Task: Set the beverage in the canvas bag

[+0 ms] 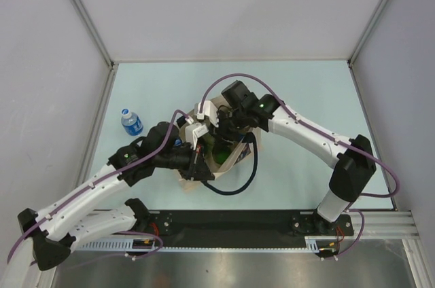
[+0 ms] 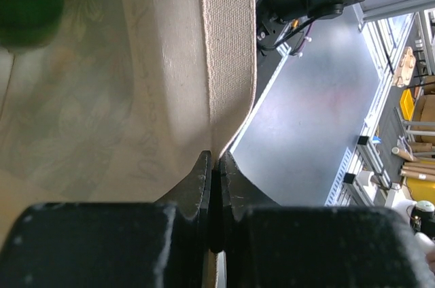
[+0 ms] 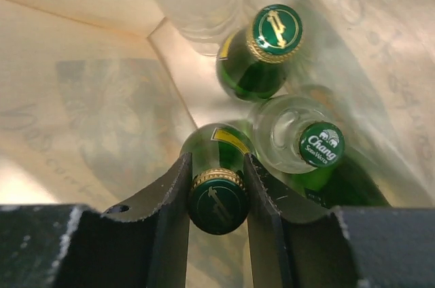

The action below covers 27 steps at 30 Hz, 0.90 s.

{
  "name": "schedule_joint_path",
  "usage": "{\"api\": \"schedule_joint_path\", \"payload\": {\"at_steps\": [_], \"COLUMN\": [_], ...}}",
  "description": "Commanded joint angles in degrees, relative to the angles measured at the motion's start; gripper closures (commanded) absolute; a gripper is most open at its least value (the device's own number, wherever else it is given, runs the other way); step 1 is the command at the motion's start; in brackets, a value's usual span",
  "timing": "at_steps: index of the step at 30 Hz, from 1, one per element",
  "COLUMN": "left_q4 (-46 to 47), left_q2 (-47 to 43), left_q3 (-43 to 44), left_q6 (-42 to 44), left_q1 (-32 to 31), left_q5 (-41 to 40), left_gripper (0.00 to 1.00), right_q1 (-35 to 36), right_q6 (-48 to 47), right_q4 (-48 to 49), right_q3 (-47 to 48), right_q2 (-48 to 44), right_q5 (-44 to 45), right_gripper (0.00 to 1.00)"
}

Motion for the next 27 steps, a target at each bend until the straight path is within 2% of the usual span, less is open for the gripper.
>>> {"api": "schedule_joint_path", "payload": {"at_steps": [1,9,24,25,27], "left_q4": [0.60,-2.40,2.88,2.70,2.44], "left_q2": [-1.20,-2.60,-1.72,-1.72,-2.07], "left_q3": [5.38,10.39,12.78,12.43,10.68], "left_q6": [-0.78,1.15,-0.25,-0.08,-0.16], "left_q1": [-0.54,2.44,4.11,4.20,4.20], "left_q5": [0.57,-1.55,-0.49,-0.40,0.12], "left_gripper": [1.00,1.00,1.00,1.00,1.00], "right_q1": [0.81,0.64,1.61,1.61,1.26], "right_q6": [-0.68,-1.91,-2.44,-2.44,-2.35], "right_q4": [6.34,9.43,7.68,7.50,6.63], "right_q3": [-2.42,-6.82,-10.86,-10.86,-10.51], "right_q2": [-4.95,-6.01,-6.27,-6.27,-6.62], "right_q5": [3.52,7.83,2.04,1.95,1.34], "right_gripper": [1.00,1.00,1.00,0.99,0.90]}}
